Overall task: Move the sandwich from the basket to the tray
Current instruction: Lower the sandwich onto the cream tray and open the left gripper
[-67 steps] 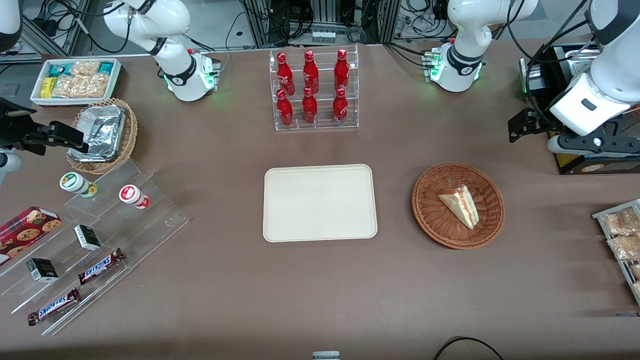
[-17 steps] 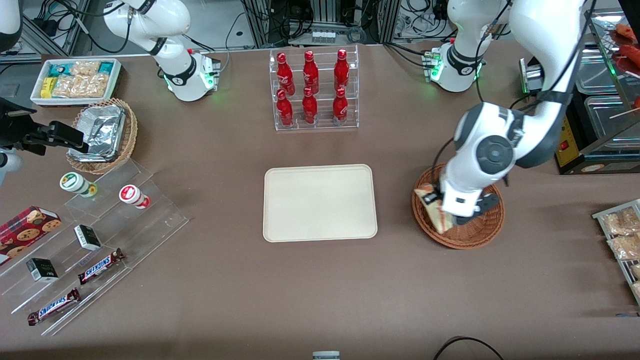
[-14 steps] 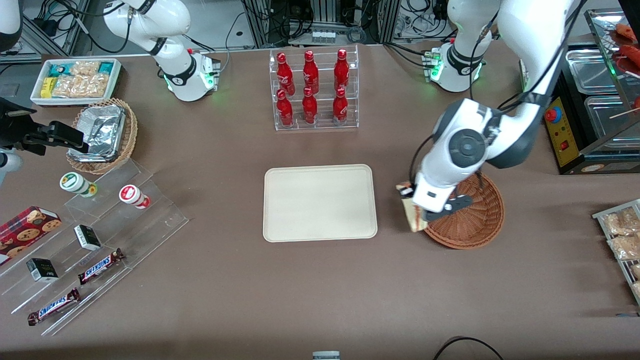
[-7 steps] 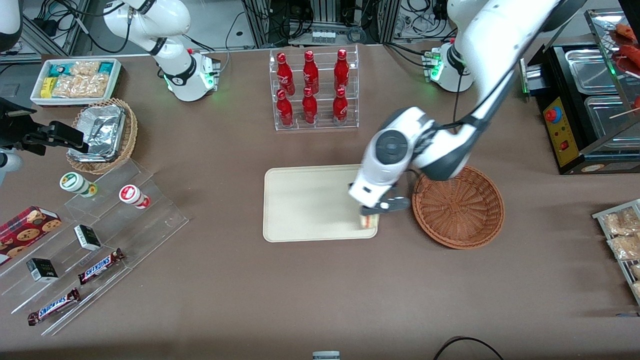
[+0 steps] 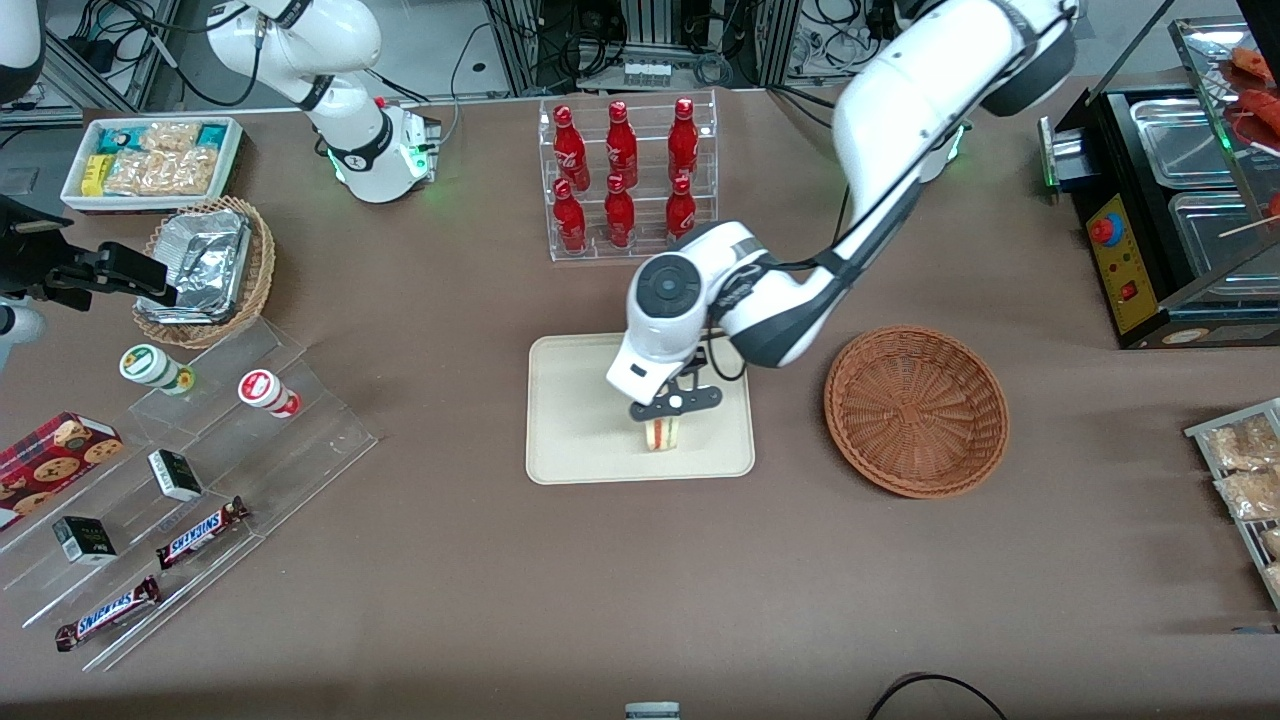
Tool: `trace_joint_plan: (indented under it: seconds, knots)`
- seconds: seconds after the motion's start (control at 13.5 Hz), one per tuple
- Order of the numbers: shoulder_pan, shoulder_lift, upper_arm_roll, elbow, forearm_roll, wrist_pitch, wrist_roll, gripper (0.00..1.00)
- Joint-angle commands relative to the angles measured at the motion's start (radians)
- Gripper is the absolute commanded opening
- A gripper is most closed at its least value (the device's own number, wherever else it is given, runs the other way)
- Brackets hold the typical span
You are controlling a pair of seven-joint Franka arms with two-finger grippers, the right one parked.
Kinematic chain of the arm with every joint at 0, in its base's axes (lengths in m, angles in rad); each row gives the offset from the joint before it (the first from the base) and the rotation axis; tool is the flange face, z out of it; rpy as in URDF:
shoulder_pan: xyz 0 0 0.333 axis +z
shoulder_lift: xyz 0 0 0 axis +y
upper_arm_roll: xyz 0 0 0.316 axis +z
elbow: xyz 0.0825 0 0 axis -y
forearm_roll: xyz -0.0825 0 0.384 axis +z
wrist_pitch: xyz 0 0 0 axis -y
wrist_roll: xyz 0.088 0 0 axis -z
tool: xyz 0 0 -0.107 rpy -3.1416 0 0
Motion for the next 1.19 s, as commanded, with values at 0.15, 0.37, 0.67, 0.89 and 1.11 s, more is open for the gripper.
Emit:
trace_joint_plan:
  seconds: [0.15,0.37,0.67,0.89,1.11]
  knots:
    - [-0.082,0.087,0.059,0.11,0.008,-0.022,-0.052,0.0]
    - [-0.093,0.109,0.057,0.11,-0.009,-0.014,-0.066,0.0]
    - [-0.084,0.107,0.057,0.125,-0.073,-0.017,-0.069,1.0]
    - [-0.082,0.071,0.056,0.168,-0.073,-0.063,-0.07,1.0]
    - [-0.079,0.063,0.057,0.253,-0.073,-0.164,-0.066,1.0]
